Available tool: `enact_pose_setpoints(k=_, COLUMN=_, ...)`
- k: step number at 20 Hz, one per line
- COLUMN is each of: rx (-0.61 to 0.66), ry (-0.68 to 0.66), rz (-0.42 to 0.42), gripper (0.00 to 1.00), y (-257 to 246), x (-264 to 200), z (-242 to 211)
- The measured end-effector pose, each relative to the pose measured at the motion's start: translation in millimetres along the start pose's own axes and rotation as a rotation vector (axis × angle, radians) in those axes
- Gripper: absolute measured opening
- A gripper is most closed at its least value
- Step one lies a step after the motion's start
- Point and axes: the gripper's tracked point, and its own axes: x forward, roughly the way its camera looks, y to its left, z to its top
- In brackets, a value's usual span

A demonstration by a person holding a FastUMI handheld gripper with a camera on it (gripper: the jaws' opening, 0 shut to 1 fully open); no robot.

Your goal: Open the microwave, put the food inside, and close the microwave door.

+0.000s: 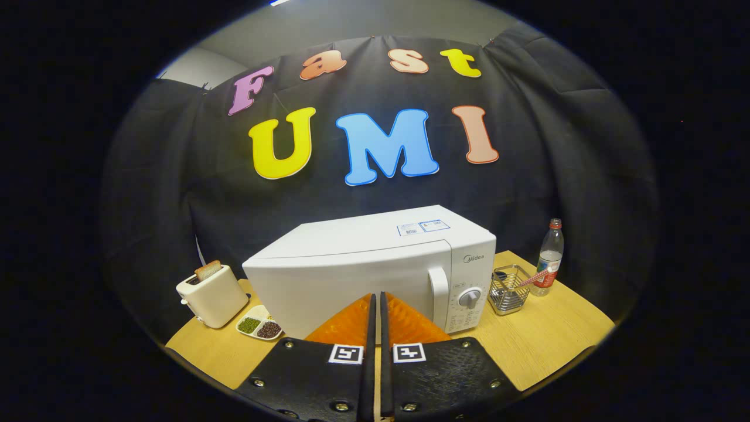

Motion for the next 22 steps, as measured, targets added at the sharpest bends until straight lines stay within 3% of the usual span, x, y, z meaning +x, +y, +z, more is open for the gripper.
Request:
enact_pose_setpoints(k=14, rx=-0.065, ry=-0.084, rz=-0.027, gripper=0.05, y=16, x=-137, z=14)
enact_pose_setpoints(k=15, rx=-0.065, ry=-0.083, rz=-0.024, gripper=0.1, y=17, x=-144, z=11)
enact_pose_setpoints(k=16, rx=-0.062, ry=-0.08, rz=-0.014, gripper=0.31, y=22, x=-151, z=7)
enact_pose_setpoints(k=19, rx=-0.085, ry=-0.116, rz=0.008, gripper=0.7, y=29, x=-170, z=5)
enact_pose_setpoints(k=20, rx=-0.103, ry=-0.128, rz=0.002, gripper=0.98, y=28, x=-176, z=4)
enact_pose_setpoints(k=22, rx=-0.128, ry=-0.144, rz=0.0, gripper=0.97, y=30, x=-182, z=6)
